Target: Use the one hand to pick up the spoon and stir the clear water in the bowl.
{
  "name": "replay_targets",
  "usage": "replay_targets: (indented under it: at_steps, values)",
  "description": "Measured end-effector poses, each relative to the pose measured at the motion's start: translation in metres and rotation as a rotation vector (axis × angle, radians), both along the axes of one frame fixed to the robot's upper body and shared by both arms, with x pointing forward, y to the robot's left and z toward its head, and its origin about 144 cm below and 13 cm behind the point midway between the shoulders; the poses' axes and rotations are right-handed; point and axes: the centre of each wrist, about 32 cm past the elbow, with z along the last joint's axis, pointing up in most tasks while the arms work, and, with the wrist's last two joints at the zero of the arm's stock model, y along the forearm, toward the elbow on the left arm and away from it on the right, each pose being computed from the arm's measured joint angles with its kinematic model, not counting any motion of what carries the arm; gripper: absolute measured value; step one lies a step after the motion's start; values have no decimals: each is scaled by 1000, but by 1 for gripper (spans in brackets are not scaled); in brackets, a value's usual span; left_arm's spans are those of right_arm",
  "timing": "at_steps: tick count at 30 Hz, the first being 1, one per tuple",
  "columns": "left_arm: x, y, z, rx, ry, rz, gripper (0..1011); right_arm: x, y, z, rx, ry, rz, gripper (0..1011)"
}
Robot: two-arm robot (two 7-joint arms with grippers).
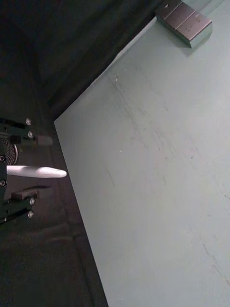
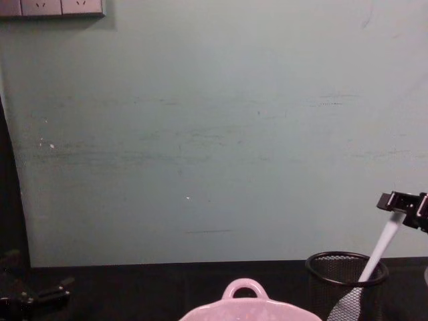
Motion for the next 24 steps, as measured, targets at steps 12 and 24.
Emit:
replay_targets:
  at_steps: [12,24]
  values:
    - [0,0,0,0,0,0,1011,0,0,0,-1,0,-1,189]
    - [0,0,0,0,0,0,1011,0,0,0,-1,0,-1,112]
